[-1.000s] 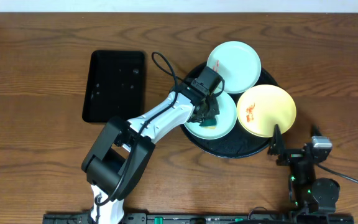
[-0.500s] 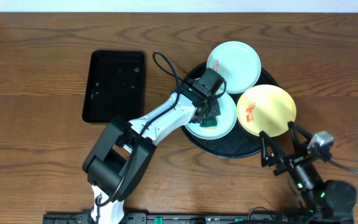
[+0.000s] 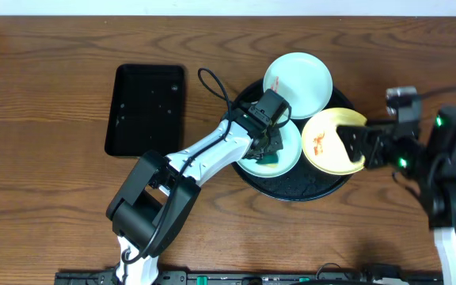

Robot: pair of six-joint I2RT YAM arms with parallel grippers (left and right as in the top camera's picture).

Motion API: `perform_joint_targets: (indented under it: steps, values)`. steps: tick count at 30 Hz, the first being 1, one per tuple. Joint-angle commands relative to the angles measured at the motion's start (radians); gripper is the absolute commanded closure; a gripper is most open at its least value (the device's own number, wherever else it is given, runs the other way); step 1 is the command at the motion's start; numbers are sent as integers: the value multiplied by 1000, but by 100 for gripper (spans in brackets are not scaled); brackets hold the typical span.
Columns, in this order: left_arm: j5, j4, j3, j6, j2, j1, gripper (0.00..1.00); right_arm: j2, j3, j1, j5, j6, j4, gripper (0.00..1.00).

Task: Clean dirty plates on tray and stack at the side
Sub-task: 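Reach the right gripper to the rim of the upper green plate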

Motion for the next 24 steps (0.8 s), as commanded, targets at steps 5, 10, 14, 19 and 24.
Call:
perform_joint_targets:
  steps: [5,10,14,19,24]
  values:
    - [-13,-14,-2,-2,-2,0,91,244,43,29,175,218,23,38]
    - [-13,-14,-2,-2,-2,0,91,465,194,98,218,150,-95,41]
    - [-13,-11,-2,-2,-2,0,91,644,336,148,251,90,-169,19]
    - [-13,-12,-2,-2,-2,0,91,781,368,192,260,90,-23,7]
    - [-13,-13,-2,-2,-2,0,91,876,368,230,251,51,30,18]
